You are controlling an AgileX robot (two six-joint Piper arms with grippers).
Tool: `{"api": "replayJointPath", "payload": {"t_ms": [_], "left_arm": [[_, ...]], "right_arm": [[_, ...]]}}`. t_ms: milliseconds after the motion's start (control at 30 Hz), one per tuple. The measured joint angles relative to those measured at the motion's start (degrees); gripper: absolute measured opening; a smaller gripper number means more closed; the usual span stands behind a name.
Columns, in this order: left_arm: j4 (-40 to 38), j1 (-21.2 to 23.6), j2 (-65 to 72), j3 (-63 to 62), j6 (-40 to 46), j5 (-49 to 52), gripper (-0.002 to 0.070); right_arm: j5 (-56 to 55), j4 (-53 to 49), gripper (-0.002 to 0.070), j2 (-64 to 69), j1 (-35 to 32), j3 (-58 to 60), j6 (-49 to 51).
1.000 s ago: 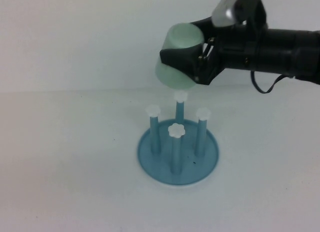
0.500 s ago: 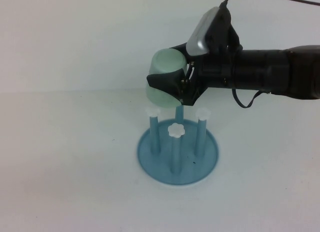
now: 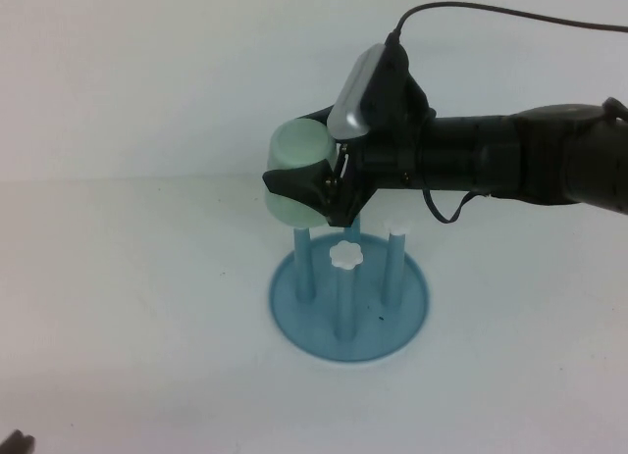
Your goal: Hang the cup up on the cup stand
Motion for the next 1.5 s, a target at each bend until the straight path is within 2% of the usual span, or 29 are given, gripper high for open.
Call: {"api": "replayJointPath", "payload": {"t_ms": [67,167,267,333,533,600,767,967,1133,1300,1500], "left_arm": [[-3.7,0.0,0.0,3.0,3.7,-2.2,-0.0001],[-4.3,0.5,0.0,4.3,4.4,-3.0,-0.0001],[-4.5,3.5,0.0,4.0,4.4,2.3,-0.0001],[-4.5,6.8,0.1,4.1,4.4,3.5,-0.0001],[-4.3,21.4,0.1,4.1,2.4,3.4,-0.0001],[-4.2,23.5,0.1,4.1,2.3,3.4,-0.0001],[-5.2,21.8,0.1,4.1,1.7,3.3,-0.0001],[-6.3,17.5,0.1,4.1,1.4,4.0,-0.0001],[-5.1,17.5,0.1,4.1,-0.2,4.1,-0.0001],[0.9,17.4,0.1,4.1,-8.3,4.1,-0.0001],[1.1,17.3,0.1,4.1,-10.4,4.1,-0.0001]], "right_arm": [[-0.5,0.0,0.0585,0.3,0.1,-0.3,0.1],[-1.3,0.0,0.0585,0.8,0.1,-0.5,0.2],[-1.5,0.0,0.0585,1.4,0.2,-0.5,0.5],[-1.5,0.1,0.0585,1.9,0.2,-0.5,0.5],[-1.5,0.1,0.0586,4.1,0.3,-0.5,1.1],[-1.5,0.1,0.0586,4.8,0.3,-0.5,1.2],[-1.5,0.1,0.0596,6.0,0.3,-0.5,2.1],[-3.1,0.1,0.0677,6.5,0.4,-0.5,4.0],[-3.2,0.1,0.069,6.5,0.6,-0.5,5.6],[-3.2,0.1,0.0692,6.0,0.7,-0.5,6.7],[-2.8,0.1,0.0691,-0.2,0.7,-0.5,11.2]]}}
